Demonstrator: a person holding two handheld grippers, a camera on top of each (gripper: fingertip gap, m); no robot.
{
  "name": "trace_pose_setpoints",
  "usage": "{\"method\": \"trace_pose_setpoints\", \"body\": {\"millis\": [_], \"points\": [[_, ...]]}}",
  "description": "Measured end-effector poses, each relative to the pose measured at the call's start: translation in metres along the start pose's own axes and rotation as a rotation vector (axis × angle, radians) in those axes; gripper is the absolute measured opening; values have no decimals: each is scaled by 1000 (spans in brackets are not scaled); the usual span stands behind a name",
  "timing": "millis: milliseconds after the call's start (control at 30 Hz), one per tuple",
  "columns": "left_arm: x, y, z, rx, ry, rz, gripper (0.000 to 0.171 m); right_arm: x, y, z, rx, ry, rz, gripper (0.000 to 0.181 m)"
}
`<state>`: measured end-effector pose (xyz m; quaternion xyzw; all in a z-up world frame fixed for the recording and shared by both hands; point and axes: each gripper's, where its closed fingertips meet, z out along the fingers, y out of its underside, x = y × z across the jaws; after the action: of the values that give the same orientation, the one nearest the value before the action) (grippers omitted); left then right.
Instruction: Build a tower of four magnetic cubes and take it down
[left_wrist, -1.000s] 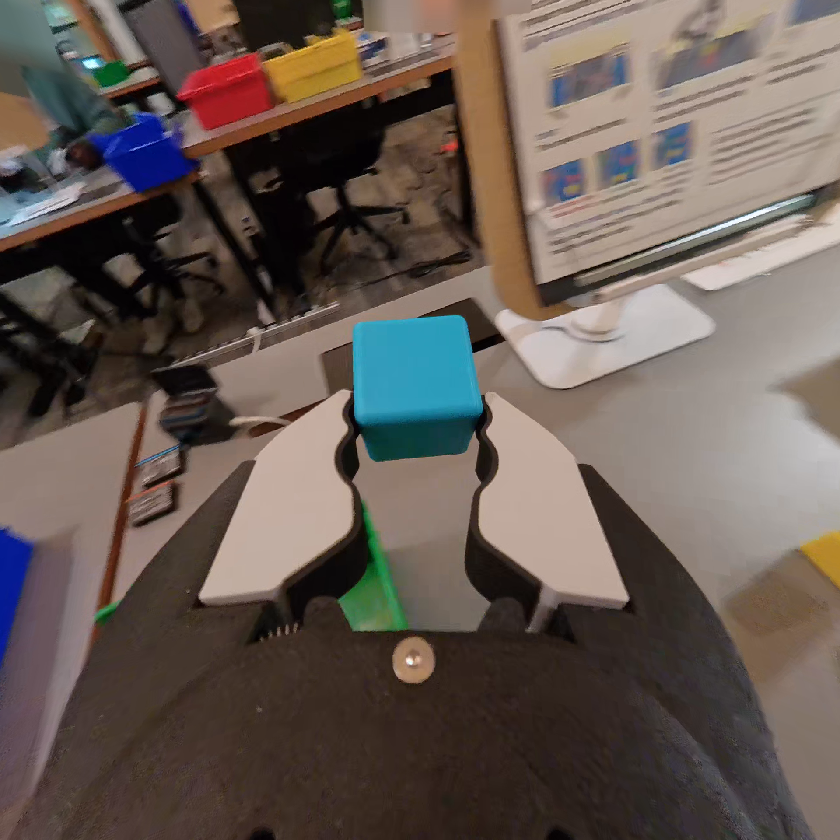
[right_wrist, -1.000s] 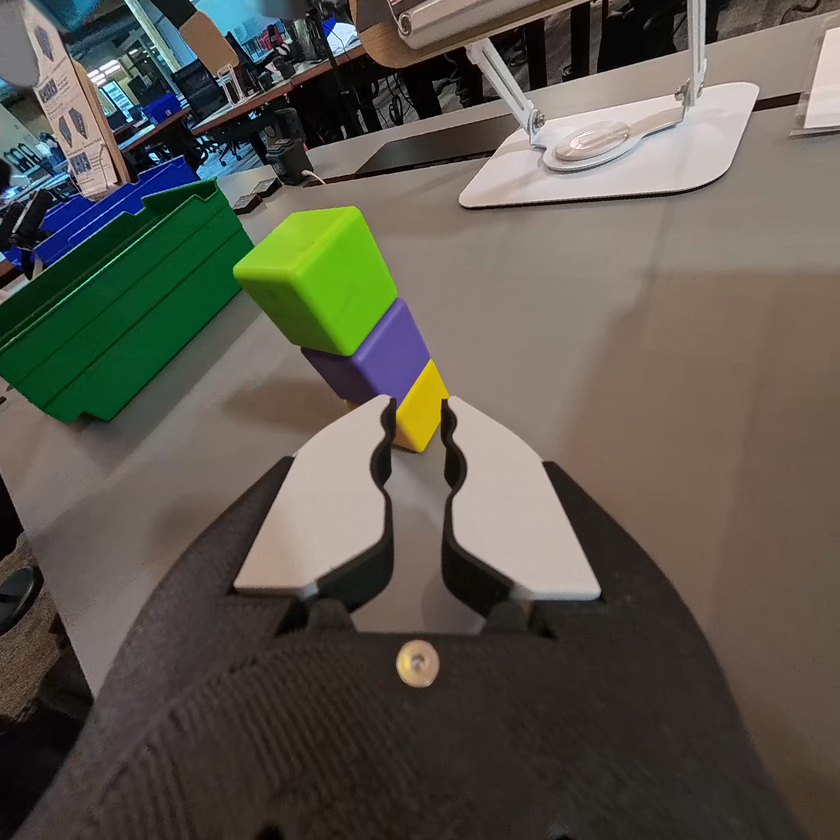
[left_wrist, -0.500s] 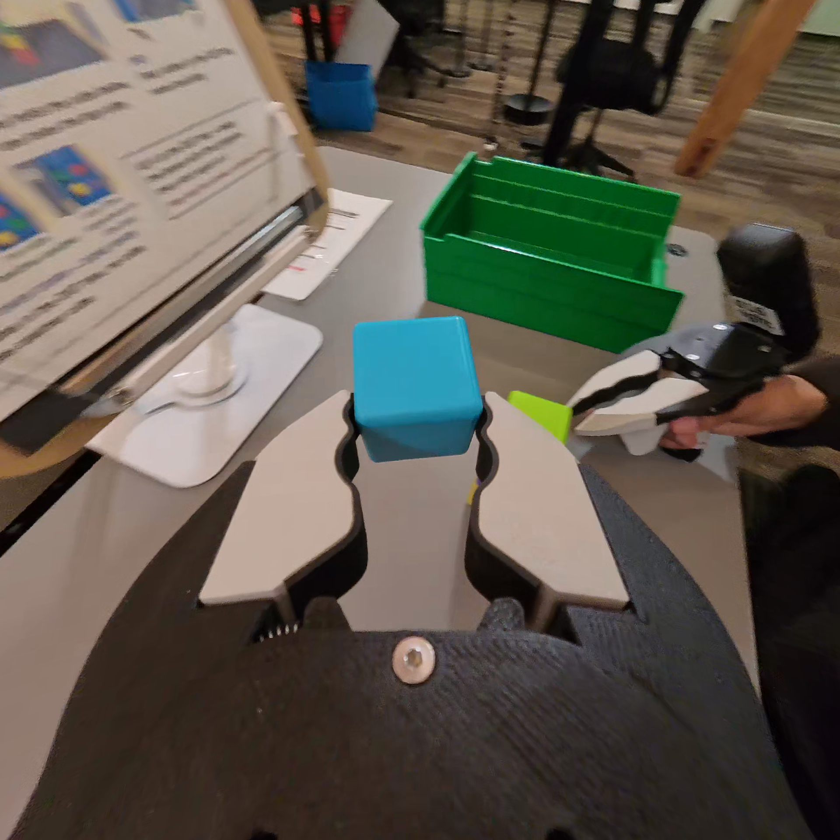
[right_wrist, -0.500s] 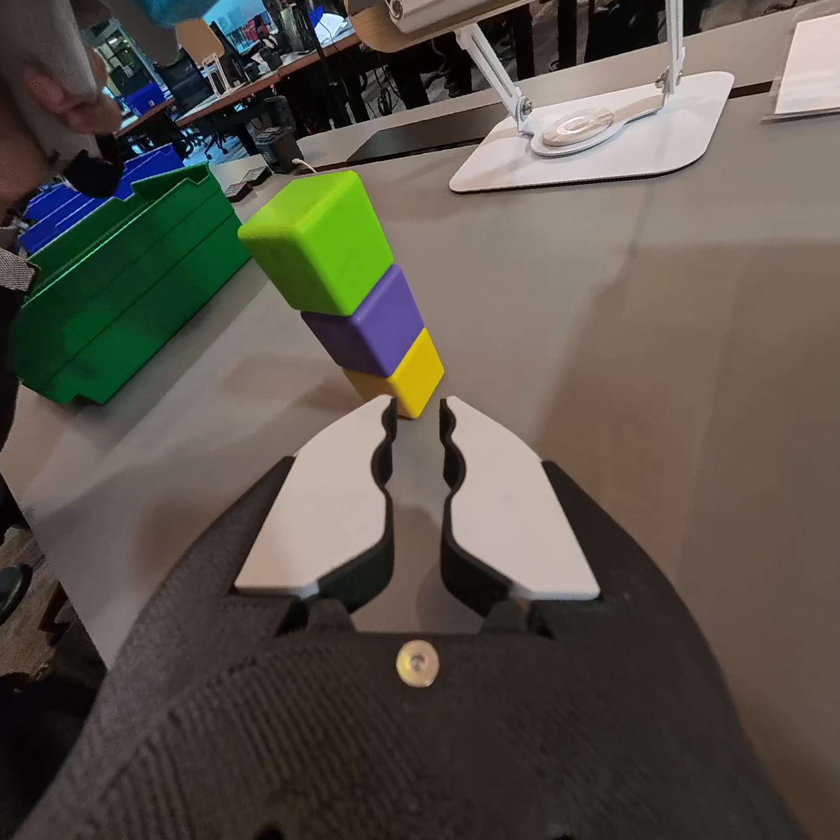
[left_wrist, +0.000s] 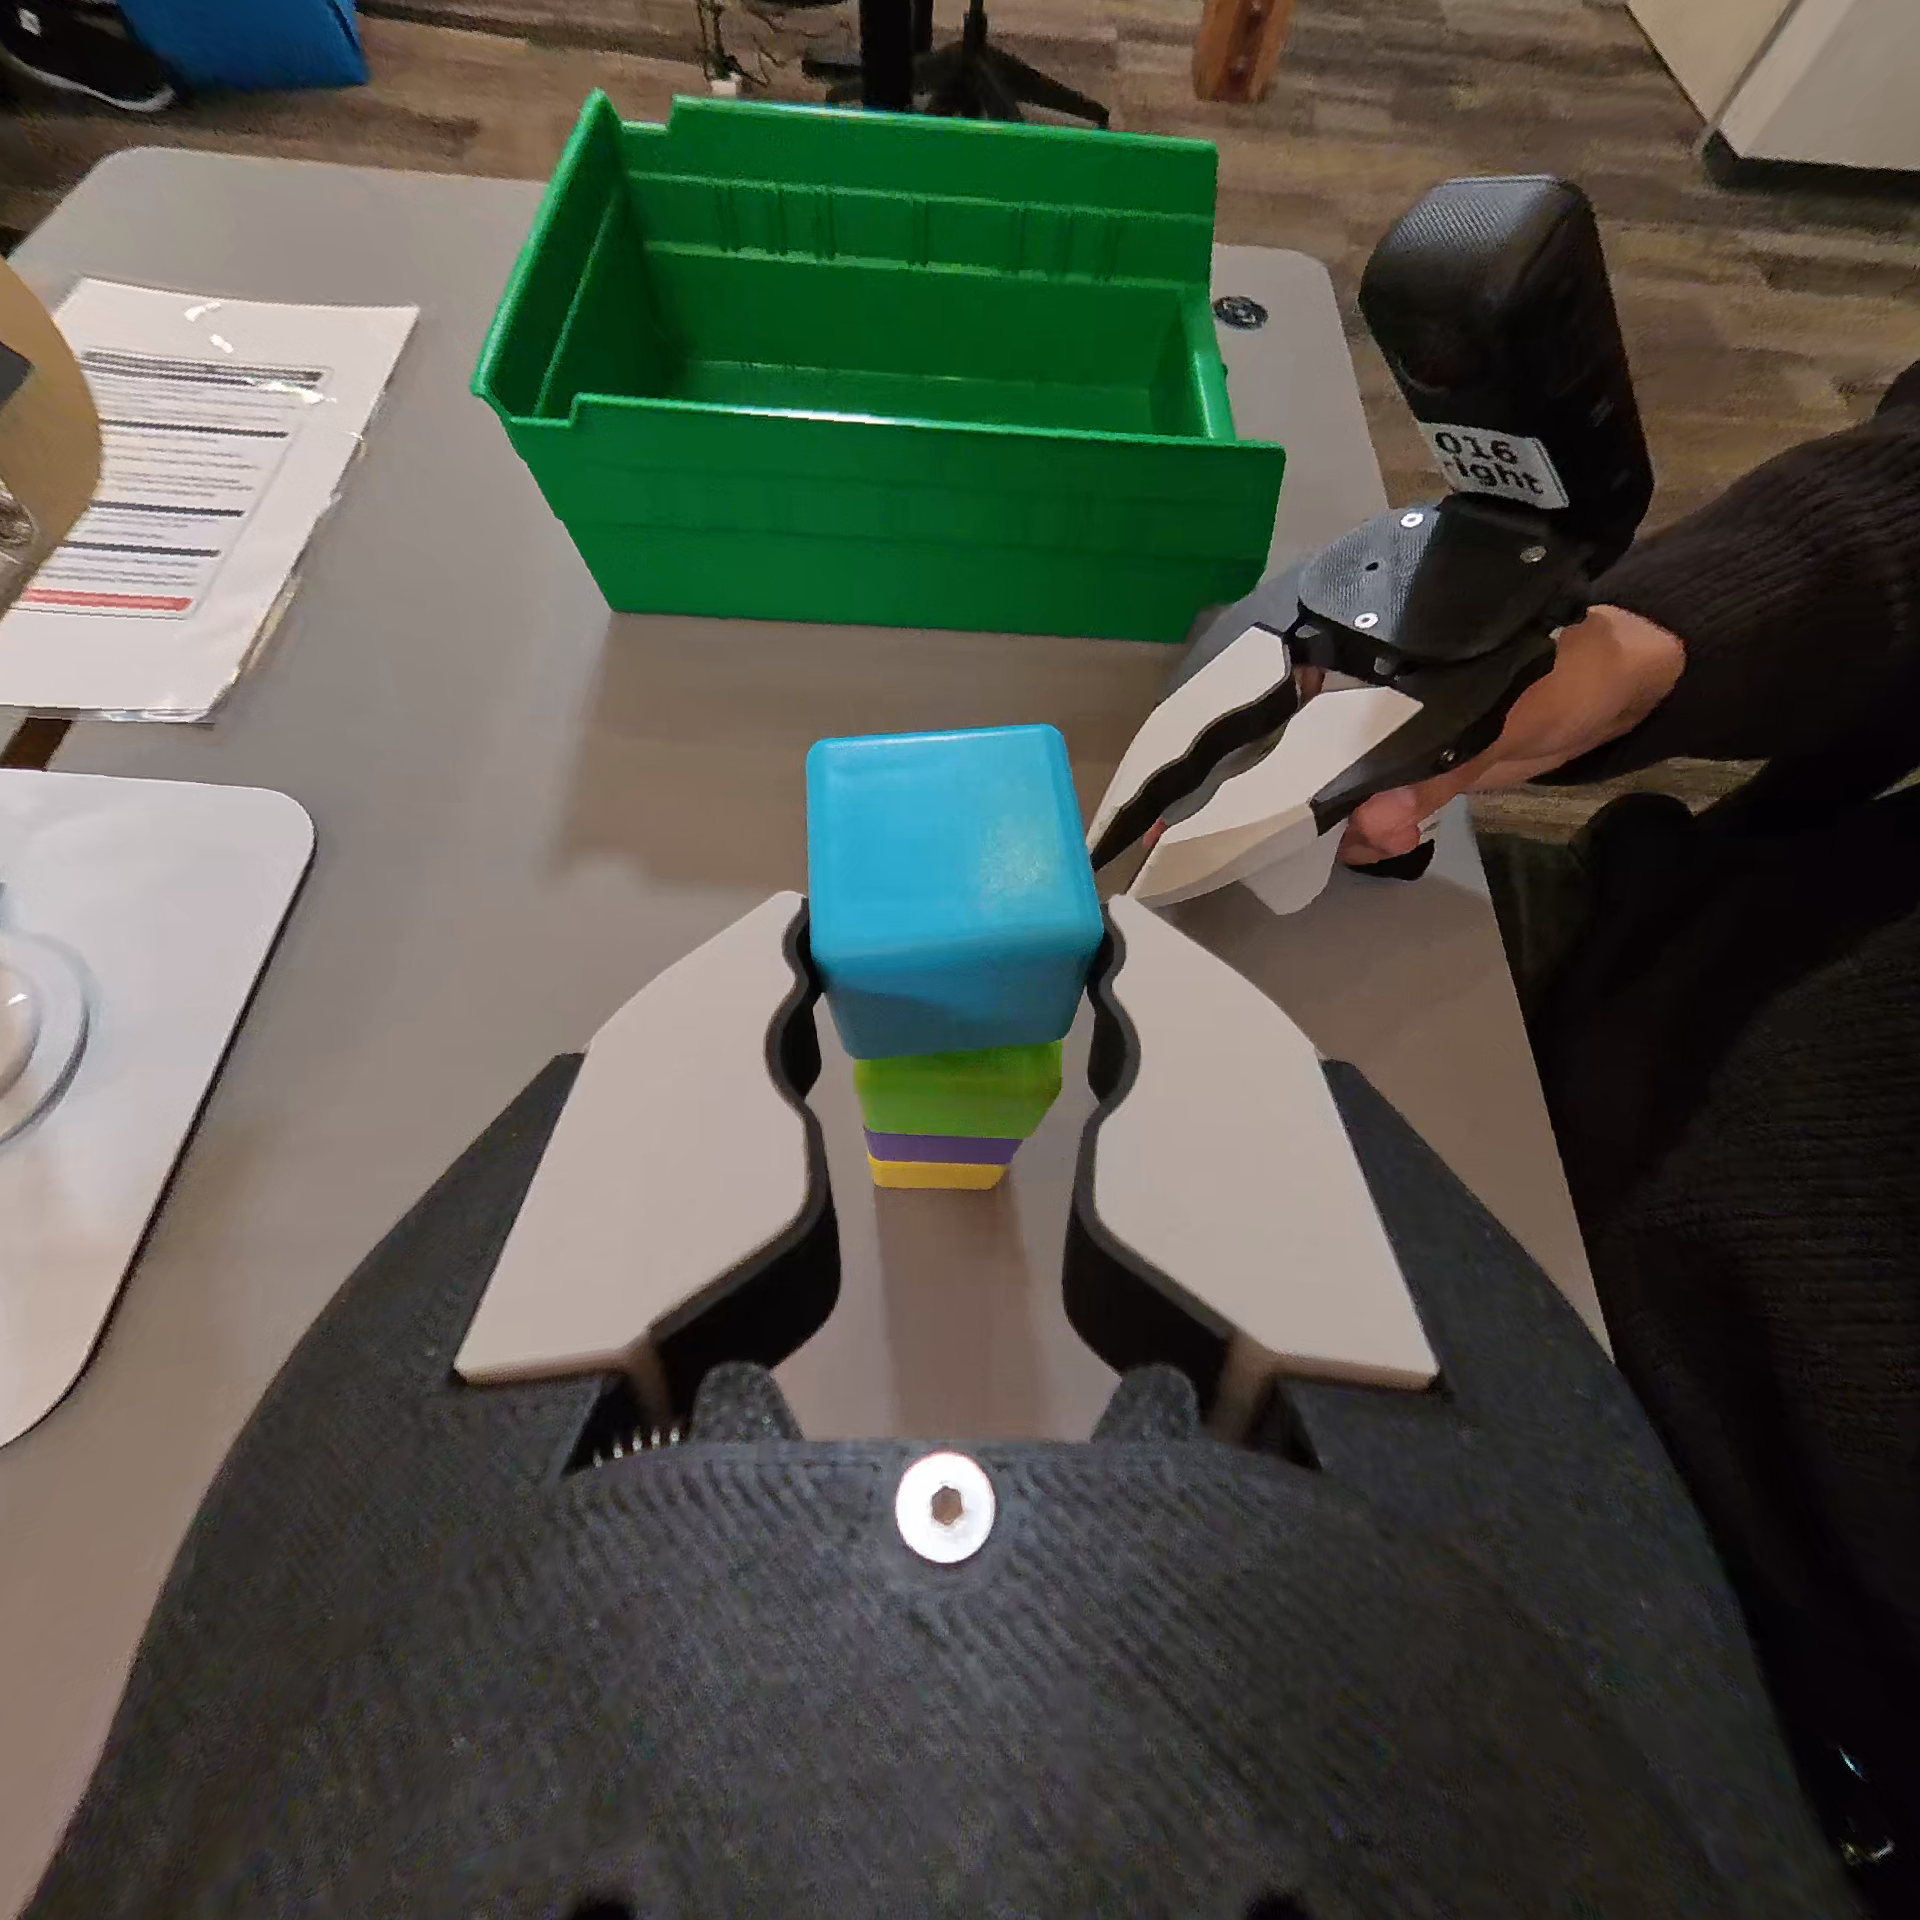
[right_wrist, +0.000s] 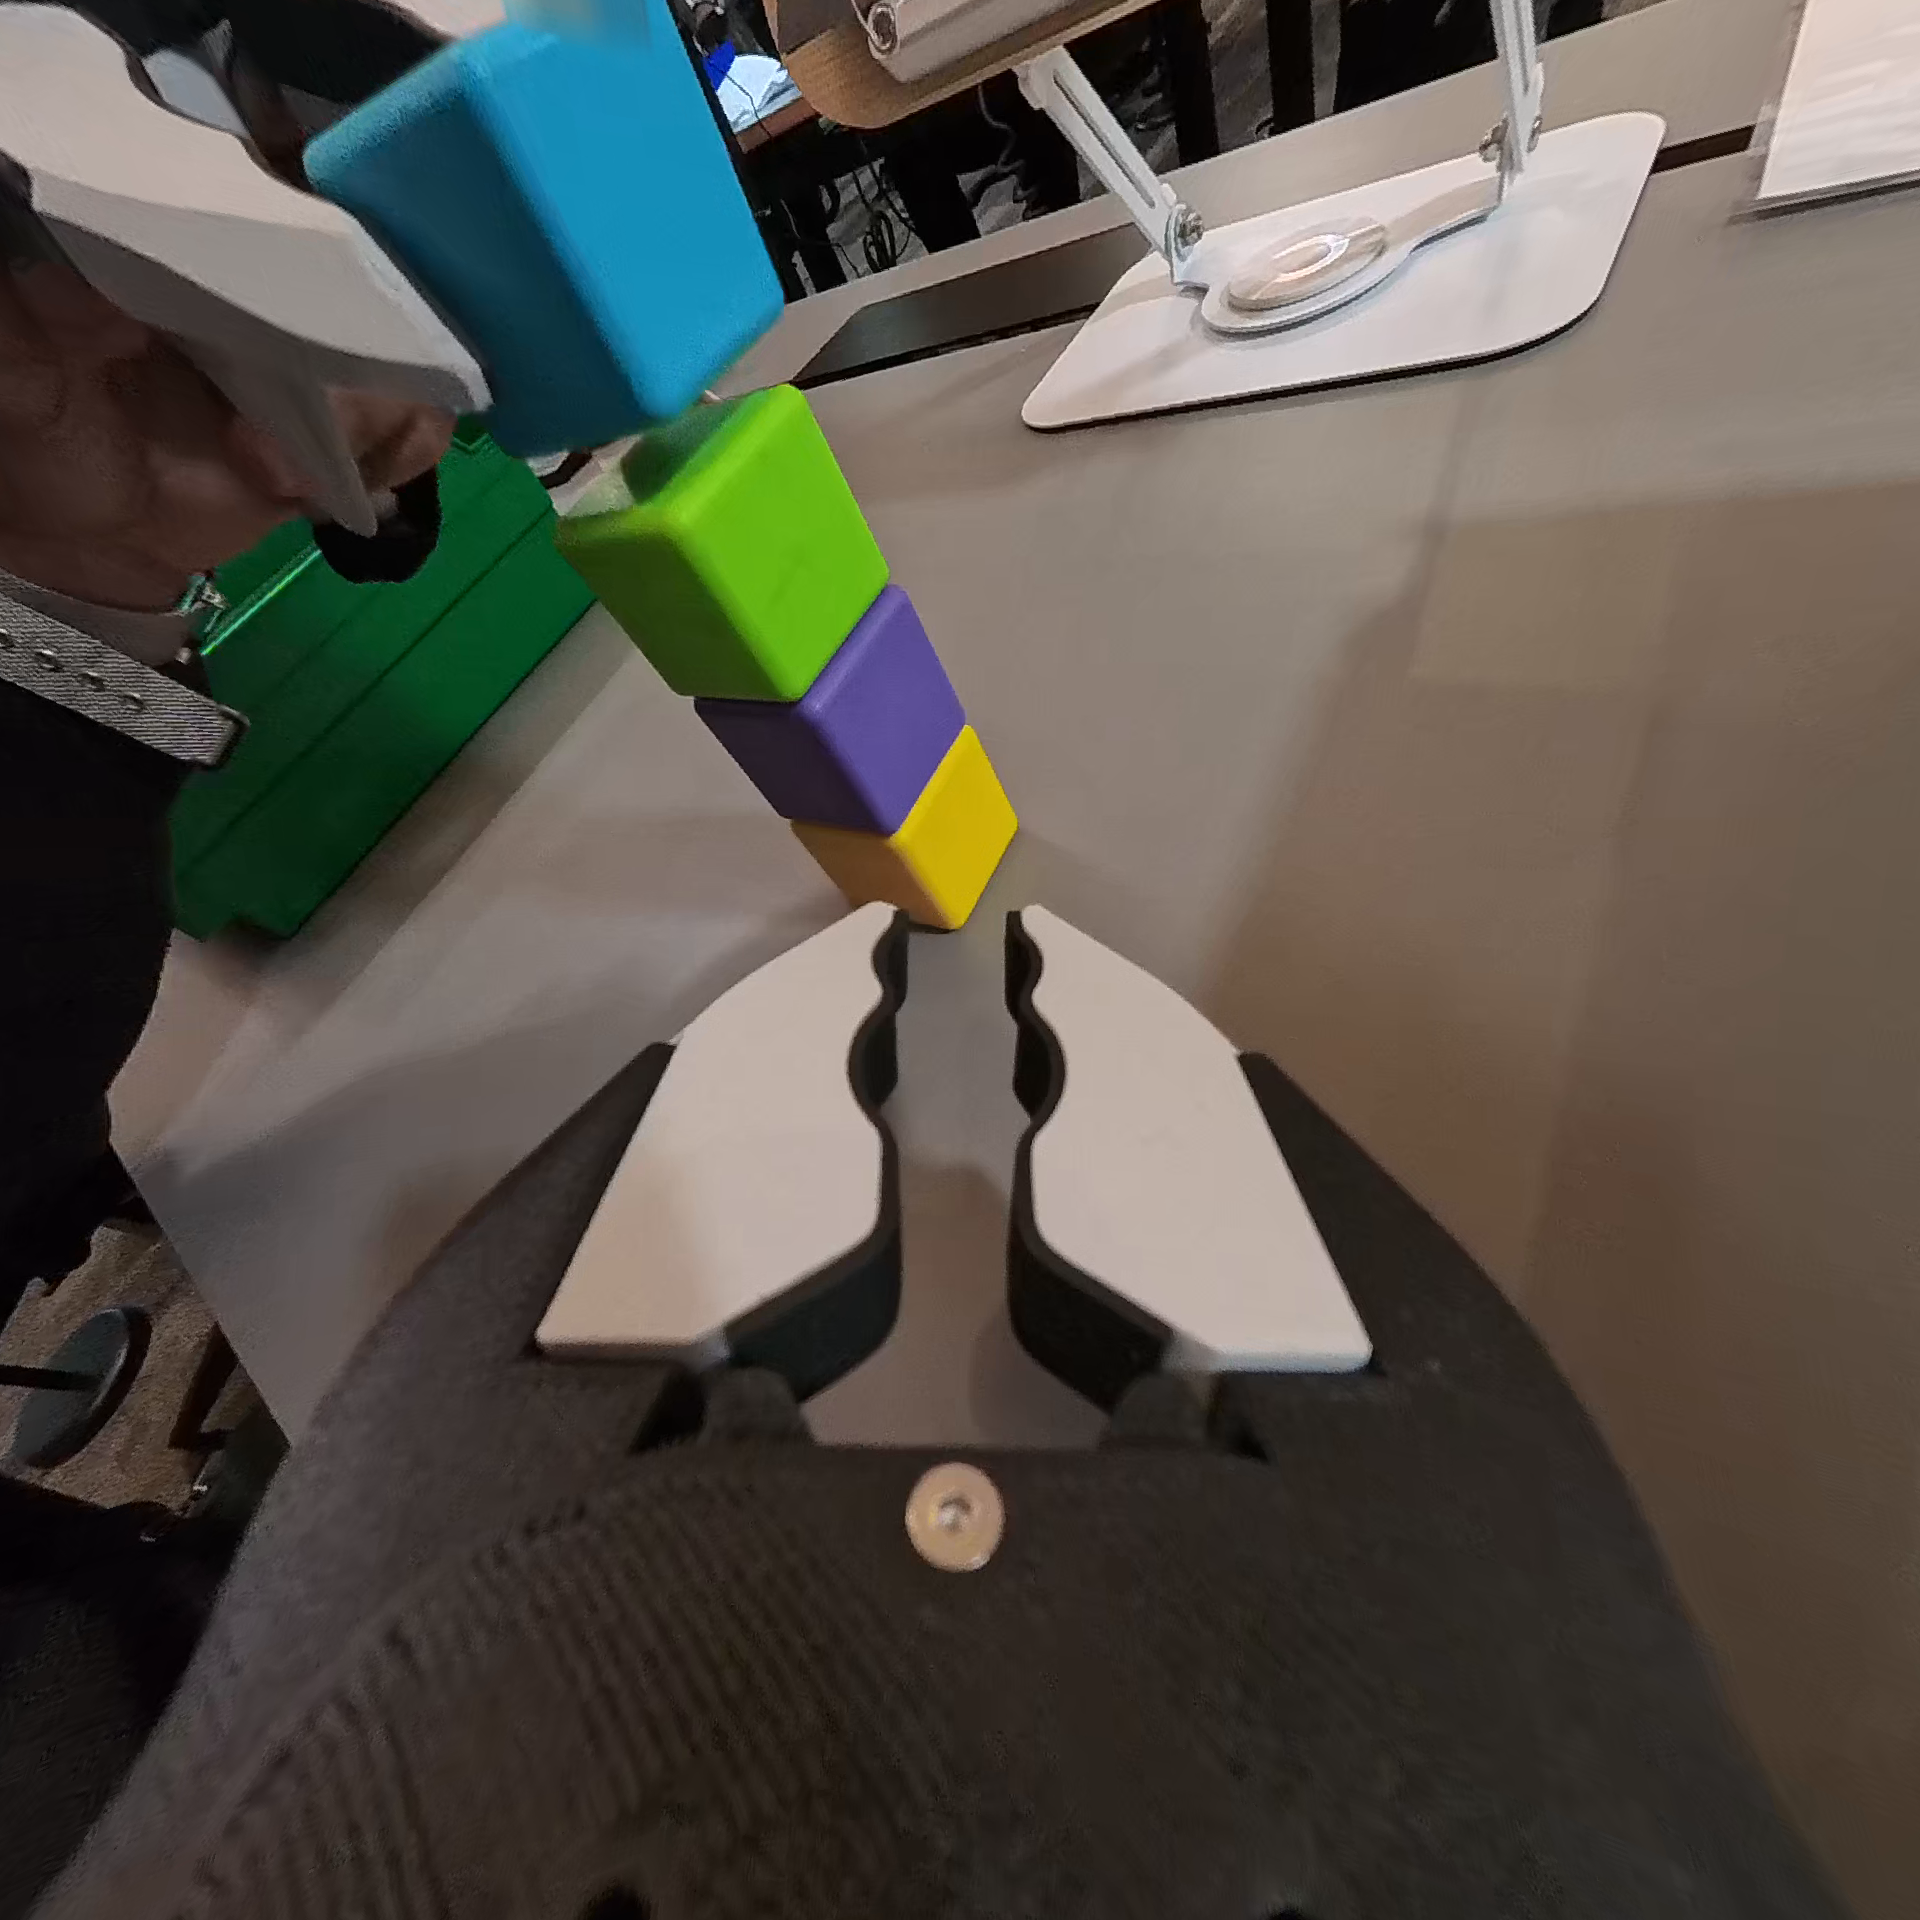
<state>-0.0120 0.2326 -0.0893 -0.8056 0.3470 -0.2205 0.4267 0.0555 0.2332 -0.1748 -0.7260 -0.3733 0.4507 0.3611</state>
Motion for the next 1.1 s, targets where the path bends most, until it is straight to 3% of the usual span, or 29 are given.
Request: {"method": "trace_pose_setpoints", "body": {"millis": [900, 1100], "points": [[7, 9, -4, 80, 129, 3, 51, -2, 0, -1, -1, -19, 38, 18], [14, 21, 2, 44, 185, -14, 68, -3, 0, -2, -2, -23, 40, 18]]}}
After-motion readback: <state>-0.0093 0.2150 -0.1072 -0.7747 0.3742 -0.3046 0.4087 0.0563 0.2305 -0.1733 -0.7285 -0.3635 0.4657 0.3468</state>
